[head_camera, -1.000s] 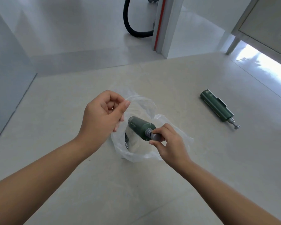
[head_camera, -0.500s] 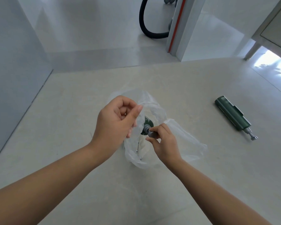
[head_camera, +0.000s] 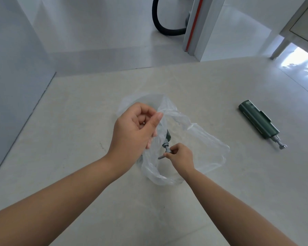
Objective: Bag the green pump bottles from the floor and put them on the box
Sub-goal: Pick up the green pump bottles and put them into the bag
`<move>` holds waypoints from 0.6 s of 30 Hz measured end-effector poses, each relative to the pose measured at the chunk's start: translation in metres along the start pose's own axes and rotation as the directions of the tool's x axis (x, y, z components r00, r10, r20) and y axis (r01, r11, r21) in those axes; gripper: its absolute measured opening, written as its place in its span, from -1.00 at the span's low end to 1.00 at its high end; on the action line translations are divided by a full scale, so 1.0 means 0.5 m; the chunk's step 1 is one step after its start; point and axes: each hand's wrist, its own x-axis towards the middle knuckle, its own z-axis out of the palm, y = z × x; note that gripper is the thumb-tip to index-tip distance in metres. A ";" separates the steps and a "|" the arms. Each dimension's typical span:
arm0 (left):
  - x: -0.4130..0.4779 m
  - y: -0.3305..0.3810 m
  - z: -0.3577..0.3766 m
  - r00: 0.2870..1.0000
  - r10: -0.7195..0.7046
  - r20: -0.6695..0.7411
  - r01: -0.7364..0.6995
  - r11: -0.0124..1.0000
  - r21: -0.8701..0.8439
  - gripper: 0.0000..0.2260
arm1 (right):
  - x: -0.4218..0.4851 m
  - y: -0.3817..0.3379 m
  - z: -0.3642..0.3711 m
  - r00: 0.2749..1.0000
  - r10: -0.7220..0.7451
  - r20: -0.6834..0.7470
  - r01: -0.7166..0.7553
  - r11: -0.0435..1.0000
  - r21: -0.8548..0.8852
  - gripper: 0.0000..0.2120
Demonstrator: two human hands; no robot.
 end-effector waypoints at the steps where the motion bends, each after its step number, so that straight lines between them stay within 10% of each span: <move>1: 0.000 -0.001 0.000 1.000 0.000 0.003 0.000 1.000 0.002 -0.89 | 0.002 0.005 0.001 1.000 0.015 -0.004 -0.015 1.000 -0.005 -0.86; 18: -0.009 -0.026 0.023 1.000 -0.030 0.009 0.029 0.999 0.014 -0.88 | -0.038 0.034 -0.066 0.996 -0.071 0.047 0.076 0.990 -0.114 -0.87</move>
